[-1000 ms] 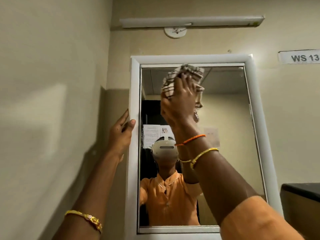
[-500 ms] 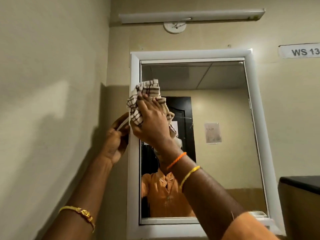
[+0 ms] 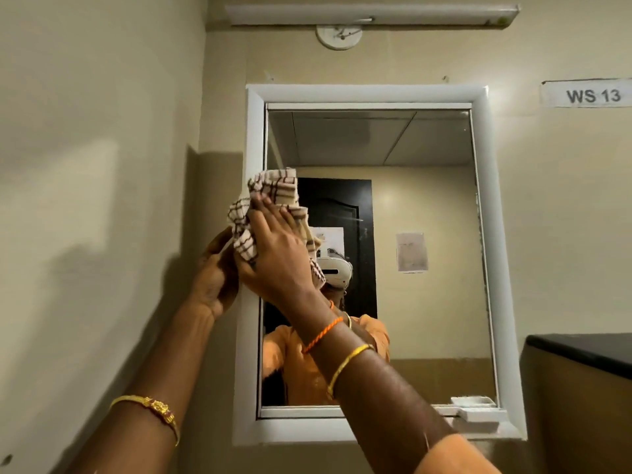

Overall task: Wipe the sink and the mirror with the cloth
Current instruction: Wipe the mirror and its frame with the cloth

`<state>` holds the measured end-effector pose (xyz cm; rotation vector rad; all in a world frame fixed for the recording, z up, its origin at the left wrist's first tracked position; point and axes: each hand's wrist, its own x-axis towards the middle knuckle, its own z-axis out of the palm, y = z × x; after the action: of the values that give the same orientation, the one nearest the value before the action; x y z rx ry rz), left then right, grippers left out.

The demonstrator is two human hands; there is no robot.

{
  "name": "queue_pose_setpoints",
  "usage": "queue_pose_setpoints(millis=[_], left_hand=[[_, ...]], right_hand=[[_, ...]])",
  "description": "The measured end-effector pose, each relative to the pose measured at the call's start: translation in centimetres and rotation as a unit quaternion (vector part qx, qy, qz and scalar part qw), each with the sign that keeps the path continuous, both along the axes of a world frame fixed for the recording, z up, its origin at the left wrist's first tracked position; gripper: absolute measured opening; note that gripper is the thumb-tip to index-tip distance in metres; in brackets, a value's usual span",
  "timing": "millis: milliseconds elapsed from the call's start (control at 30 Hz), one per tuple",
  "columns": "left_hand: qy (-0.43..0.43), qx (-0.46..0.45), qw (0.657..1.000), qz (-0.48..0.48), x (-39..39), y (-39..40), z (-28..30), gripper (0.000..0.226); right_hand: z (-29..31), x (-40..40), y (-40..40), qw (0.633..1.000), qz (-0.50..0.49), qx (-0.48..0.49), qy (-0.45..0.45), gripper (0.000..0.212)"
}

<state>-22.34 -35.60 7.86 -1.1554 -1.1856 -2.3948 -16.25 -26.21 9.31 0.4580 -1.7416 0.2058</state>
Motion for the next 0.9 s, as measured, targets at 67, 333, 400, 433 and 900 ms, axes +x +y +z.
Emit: queue_pose_setpoints(millis=[67, 333, 400, 433, 900], left_hand=[[-0.014, 0.013, 1.0, -0.006, 0.0, 0.1, 0.1, 0.033], [-0.028, -0.012, 0.999, 0.036, 1.2, -0.3, 1.2, 0.033], [-0.029, -0.011, 0.998, 0.061, 1.5, -0.3, 1.3, 0.032], [-0.027, -0.013, 0.997, 0.076, 1.8, -0.3, 1.3, 0.032], [0.045, -0.007, 0.957, 0.285, 3.0, 3.0, -1.3, 0.053]], right_hand=[[-0.3, 0.2, 0.4, 1.0, -0.007, 0.022, -0.005, 0.062], [1.7, 2.3, 6.5, 0.995, -0.065, -0.053, 0.06, 0.056], [2.0, 3.6, 9.6, 0.989, -0.072, -0.094, 0.09, 0.048], [2.1, 4.4, 11.3, 0.985, -0.073, -0.117, 0.104, 0.044], [-0.6, 2.3, 6.0, 0.997, -0.053, -0.035, 0.053, 0.056]])
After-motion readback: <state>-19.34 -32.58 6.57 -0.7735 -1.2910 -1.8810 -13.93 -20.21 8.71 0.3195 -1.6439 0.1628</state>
